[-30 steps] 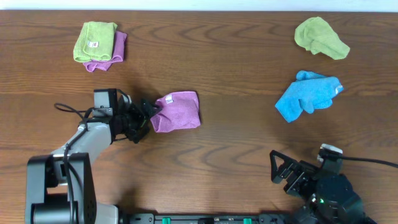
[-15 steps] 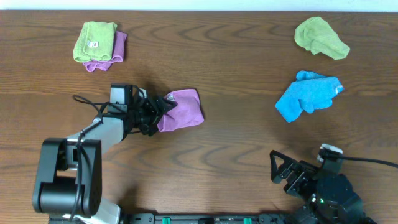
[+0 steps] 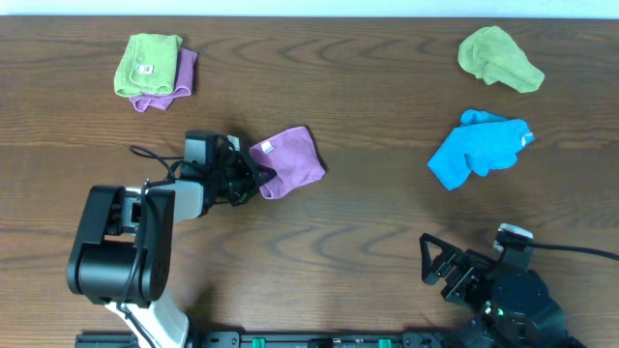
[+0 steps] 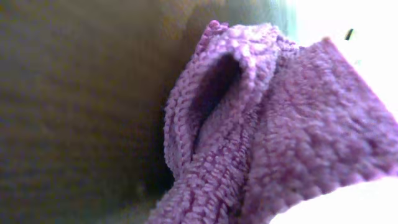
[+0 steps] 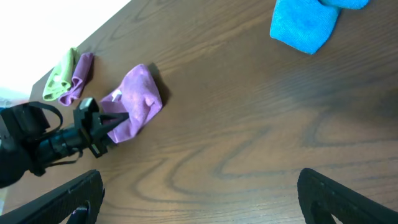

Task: Fold the cloth
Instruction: 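Grasp the folded purple bundle with the left gripper and carry it upper left, then place the purple bundle onto the green-and-purple cloth stack and release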

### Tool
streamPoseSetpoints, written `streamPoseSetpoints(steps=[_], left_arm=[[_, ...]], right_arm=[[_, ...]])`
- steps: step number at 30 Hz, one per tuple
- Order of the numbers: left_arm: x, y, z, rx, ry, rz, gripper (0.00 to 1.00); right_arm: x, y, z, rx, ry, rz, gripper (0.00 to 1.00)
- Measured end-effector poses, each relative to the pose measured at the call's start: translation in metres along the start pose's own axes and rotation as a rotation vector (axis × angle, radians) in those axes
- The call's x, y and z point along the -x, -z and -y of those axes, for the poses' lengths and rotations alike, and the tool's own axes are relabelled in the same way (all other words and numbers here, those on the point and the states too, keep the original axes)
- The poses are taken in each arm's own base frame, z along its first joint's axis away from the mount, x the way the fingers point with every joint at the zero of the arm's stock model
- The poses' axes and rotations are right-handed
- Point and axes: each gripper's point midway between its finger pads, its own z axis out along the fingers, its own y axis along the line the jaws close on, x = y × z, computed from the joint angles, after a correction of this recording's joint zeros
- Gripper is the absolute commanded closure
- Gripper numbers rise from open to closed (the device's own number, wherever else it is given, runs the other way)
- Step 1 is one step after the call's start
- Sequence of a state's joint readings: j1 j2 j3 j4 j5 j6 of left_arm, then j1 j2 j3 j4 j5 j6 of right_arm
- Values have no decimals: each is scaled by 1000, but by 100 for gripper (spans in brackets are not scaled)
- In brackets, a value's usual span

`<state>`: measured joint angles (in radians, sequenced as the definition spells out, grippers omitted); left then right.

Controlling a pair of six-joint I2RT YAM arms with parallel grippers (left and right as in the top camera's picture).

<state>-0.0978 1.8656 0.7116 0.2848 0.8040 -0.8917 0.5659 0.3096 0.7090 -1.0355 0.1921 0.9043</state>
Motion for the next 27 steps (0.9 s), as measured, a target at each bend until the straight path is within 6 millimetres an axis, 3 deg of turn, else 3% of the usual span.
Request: streamPoseSetpoints(steps=[5, 12, 17, 21, 27], left_arm=[[53, 31, 27, 11, 90, 126, 94], [150, 121, 135, -26, 19, 461, 94], [189, 169, 182, -11, -63, 681, 94], [221, 195, 195, 20, -103, 817, 94], [276, 198, 162, 112, -82, 917, 94]], right_arm=[[0, 0, 0, -1, -2, 0, 1], [0, 0, 0, -1, -2, 0, 1], [0, 0, 0, -1, -2, -1, 1], [0, 0, 0, -2, -2, -1, 1], [0, 0, 0, -1, -2, 0, 1]])
